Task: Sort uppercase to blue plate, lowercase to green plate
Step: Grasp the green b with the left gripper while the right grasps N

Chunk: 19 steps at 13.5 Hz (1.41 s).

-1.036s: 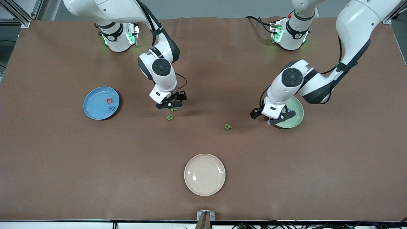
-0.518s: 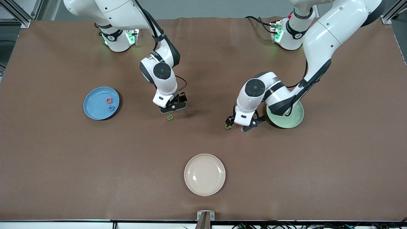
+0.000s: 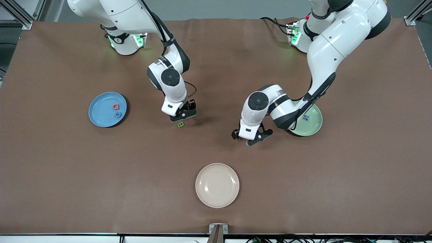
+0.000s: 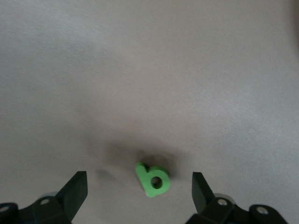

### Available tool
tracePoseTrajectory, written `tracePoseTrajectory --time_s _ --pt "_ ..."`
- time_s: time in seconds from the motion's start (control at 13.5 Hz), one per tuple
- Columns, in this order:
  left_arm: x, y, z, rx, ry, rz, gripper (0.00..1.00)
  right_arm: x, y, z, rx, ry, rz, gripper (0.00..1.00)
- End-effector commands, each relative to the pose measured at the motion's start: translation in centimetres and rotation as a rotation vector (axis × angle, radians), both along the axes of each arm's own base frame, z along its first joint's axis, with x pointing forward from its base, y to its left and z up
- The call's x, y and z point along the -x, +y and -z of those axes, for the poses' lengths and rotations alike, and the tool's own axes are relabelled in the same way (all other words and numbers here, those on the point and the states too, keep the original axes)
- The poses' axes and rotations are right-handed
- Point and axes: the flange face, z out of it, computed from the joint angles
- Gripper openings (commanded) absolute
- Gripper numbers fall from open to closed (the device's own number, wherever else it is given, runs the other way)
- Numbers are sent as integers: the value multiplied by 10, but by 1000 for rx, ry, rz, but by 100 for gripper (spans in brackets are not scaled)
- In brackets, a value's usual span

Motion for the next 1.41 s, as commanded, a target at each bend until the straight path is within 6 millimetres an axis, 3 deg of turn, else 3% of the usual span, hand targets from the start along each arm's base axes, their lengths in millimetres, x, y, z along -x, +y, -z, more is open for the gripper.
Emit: tracePoseTrajectory --time_s 0.0,0.15,0.37,0.52,0.59,0.67,0.81,1.04,1.18,1.33 --pt "-6 -4 3 5 -3 -10 90 -4 -1 6 -20 -15 -9 68" --pt "-5 -4 7 4 2 -9 79 -3 -2 10 -18 -13 -9 61" --pt "-4 -4 12 4 12 -10 61 -7 -6 11 -17 -12 1 36" --pt "-4 -3 12 4 12 -13 54 -12 -16 11 -13 -6 27 8" --pt "-4 -3 12 4 12 -13 52 -15 -21 10 -11 -1 42 1" --pt "-4 -3 13 4 14 -13 48 -16 -31 11 -7 5 56 0" --pt "-4 -4 11 5 12 -13 41 -24 -66 -2 -2 19 86 0" --pt "-5 -3 11 6 14 -17 28 -42 -134 -45 40 137 30 0" --pt "-6 -3 10 13 21 -30 18 -53 -190 -74 39 205 -5 0" --pt "-13 4 2 15 8 -41 12 -50 -236 -99 27 262 -33 0"
